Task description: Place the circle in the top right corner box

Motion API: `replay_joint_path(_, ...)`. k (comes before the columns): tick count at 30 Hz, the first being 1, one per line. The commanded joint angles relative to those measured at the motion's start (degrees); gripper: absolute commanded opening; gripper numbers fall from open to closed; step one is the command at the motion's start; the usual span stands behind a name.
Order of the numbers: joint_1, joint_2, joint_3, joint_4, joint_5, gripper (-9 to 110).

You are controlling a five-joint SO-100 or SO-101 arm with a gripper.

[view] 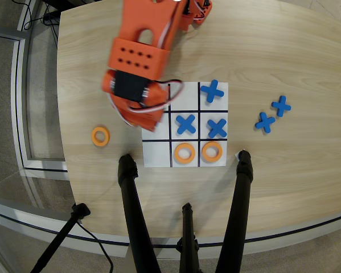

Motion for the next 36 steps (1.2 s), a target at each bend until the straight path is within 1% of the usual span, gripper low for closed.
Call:
replay_joint_path(1,-5.89,-3.16,-6.15,-1.58,3.52,0)
replay_joint_path(6,-8.70,-15.73,-17.58,-1.41,6.94,0)
replay_joint_path(10,-7.91,-24.70,-25.84,-1.58,7.47,0)
replay_joint_path(15,-7.03,-31.29,-32.43,-1.41,7.65,0)
replay_joint_path(25,-7.12,-38.14,-38.76,-1.76,10.11,0)
replay_joint_path(36,-7.12,-42.71,-44.65,-1.85,10.46,0)
